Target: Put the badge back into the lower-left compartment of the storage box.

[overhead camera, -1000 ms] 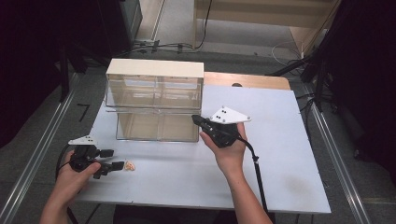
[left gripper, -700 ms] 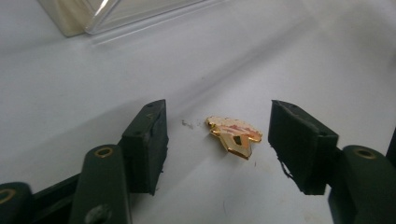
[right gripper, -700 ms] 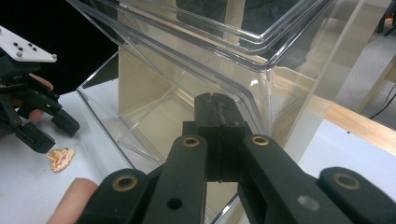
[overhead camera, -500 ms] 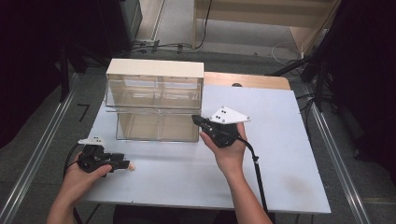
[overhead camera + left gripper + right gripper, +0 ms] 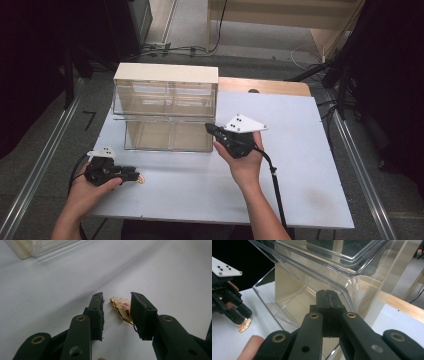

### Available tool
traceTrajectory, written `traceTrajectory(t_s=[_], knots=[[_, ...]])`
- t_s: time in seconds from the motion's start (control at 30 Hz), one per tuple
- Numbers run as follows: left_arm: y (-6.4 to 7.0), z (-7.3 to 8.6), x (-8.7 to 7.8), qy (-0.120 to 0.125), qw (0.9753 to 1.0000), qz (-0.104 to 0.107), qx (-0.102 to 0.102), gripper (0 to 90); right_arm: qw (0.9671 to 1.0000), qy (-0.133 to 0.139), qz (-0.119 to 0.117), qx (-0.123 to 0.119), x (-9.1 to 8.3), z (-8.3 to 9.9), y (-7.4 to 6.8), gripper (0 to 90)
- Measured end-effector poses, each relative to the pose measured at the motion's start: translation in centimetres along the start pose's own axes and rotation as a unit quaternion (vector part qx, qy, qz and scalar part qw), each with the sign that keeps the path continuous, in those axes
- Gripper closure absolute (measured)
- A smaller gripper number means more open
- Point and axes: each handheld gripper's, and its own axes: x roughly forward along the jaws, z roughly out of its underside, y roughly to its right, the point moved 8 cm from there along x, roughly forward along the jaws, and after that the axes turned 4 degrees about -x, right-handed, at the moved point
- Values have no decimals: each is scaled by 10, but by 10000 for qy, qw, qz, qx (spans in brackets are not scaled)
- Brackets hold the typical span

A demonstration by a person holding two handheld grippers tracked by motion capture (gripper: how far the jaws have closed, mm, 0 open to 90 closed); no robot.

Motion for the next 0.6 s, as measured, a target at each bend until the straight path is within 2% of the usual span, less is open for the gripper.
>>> traceTrajectory(t_s=[0.23,0.37,0.6], knots=[[4,1,2,-90,9999,95,77,678,10000,-7,-4,-7,0,0,0,878],[7,1,4,-186,9997,59,158,693,10000,-6,-6,3,0,0,1,879],[8,1,4,-220,9996,68,176,701,10000,-16,-1,2,0,0,1,879]])
